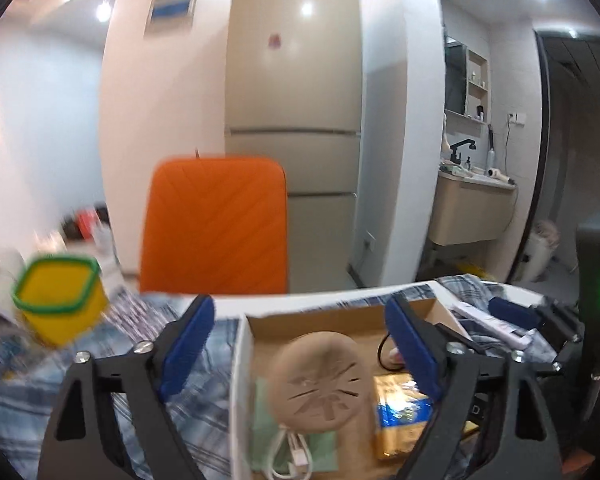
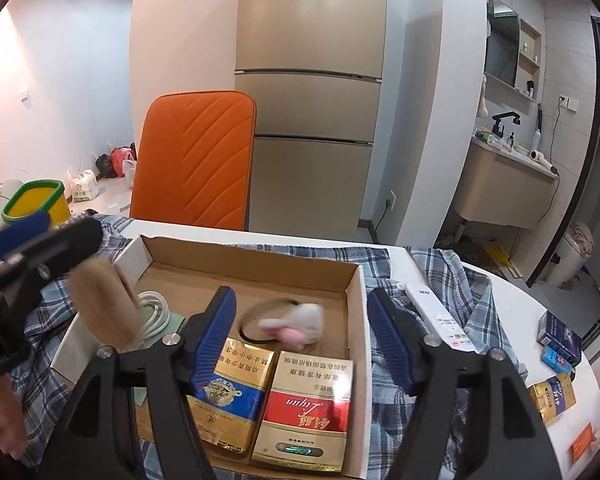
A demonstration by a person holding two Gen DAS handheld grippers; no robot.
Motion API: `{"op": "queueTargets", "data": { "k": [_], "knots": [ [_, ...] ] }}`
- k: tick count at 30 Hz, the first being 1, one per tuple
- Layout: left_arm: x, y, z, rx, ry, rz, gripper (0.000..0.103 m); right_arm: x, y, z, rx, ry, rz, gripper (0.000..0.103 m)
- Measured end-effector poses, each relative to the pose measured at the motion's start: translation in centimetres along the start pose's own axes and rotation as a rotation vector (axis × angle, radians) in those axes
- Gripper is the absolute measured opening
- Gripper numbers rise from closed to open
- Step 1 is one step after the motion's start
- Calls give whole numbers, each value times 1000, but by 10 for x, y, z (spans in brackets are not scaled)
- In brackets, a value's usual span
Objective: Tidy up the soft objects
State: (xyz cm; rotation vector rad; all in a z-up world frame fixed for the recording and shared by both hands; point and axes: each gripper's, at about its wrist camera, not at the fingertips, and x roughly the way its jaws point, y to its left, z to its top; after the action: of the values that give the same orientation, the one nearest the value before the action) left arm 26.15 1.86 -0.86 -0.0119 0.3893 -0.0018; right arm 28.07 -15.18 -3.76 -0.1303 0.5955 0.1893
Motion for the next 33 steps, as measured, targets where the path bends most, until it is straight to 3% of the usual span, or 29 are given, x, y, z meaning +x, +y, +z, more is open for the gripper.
{"op": "queueTargets", "data": {
  "k": [2, 21, 27, 31, 33],
  "knots": [
    [-6, -2, 0, -2, -29, -12, 103, -1, -1, 0, 1, -7, -1, 68],
    [-60, -1, 30, -57, -165, -47, 103, -26, -9, 12, 25, -93, -13, 69],
    [-95, -6, 42, -45, -247, -81, 103, -54, -19, 24, 75, -184, -34, 76],
    [-110, -7, 49, -58, -263, -105, 103, -72, -19, 28, 72, -240, -30, 100],
    [-122, -8, 52, -58, -285, -106, 103, -84, -18, 31, 58, -284, -61, 103]
  ]
}}
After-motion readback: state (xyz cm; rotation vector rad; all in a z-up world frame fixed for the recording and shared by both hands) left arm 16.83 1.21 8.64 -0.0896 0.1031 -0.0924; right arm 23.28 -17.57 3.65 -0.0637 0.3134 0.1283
